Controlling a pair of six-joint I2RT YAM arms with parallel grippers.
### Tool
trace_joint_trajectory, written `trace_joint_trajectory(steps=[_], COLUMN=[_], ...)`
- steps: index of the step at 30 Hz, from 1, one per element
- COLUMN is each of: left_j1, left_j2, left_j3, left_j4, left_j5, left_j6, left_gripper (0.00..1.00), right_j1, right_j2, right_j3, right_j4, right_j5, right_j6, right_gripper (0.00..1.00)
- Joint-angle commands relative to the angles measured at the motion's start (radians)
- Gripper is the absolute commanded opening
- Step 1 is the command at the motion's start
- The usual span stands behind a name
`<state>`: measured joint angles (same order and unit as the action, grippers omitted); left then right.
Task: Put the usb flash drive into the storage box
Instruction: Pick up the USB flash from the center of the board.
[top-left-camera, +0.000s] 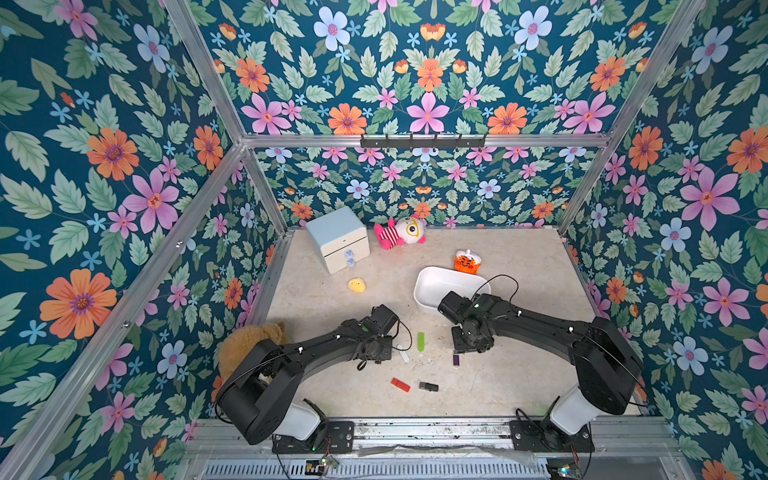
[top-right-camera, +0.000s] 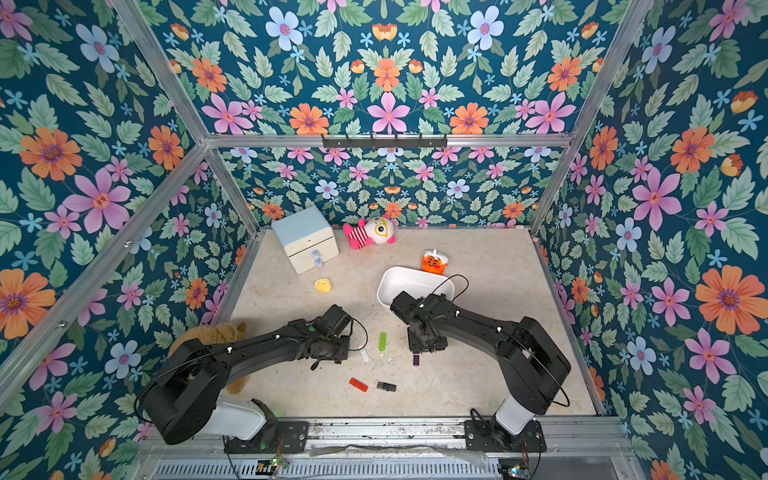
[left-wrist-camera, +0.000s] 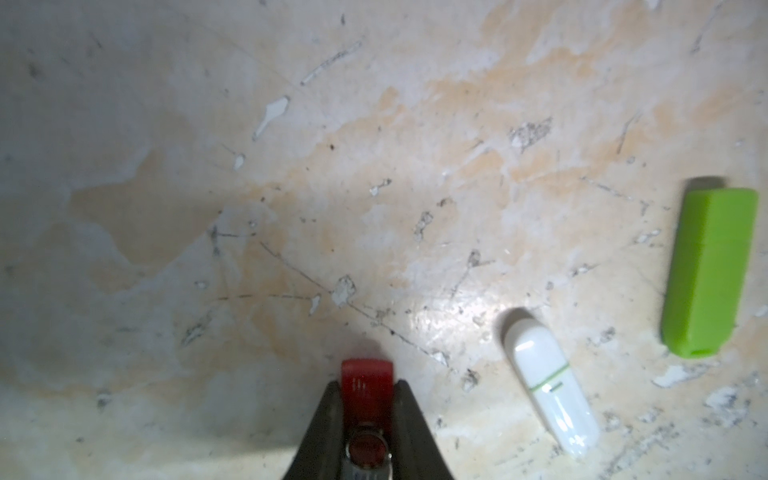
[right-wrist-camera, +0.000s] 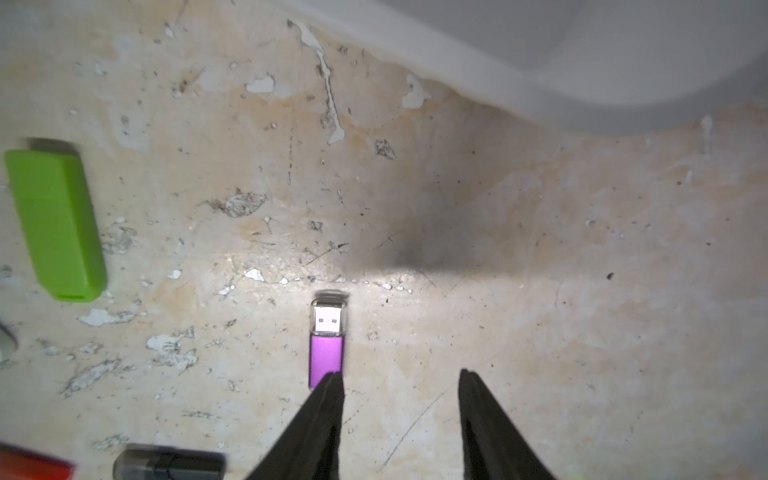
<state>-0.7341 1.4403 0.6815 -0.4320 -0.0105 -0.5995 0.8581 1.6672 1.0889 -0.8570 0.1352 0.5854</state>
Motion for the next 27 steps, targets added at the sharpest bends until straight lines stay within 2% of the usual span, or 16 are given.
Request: trace_joint_trajectory(steps=[1,13,27], left_j1=[-0.001,-0.001,0.0], left_j2=[0.004,0.016,0.017], left_j3=[-0.009,-0.003,0.002], left_j4=[-0.115,-0.119,-0.125], left_j5=[0.038,0.036,0.034], left_j6=[-0.01,-0.011,-0.011], left_gripper=[0.0,0.0,0.0], right_j1=[0.021,0.062,0.073], right_j2=[0.039,0.08,0.103], right_j3=[-0.003,-0.003,-0.017], right_j4=[0.031,0.063,0.093], right_j5=[-0.021,-0.052,-0.094], right_j6=[0.015,0.028,0.027], right_gripper=[0.48,0.47,0.38])
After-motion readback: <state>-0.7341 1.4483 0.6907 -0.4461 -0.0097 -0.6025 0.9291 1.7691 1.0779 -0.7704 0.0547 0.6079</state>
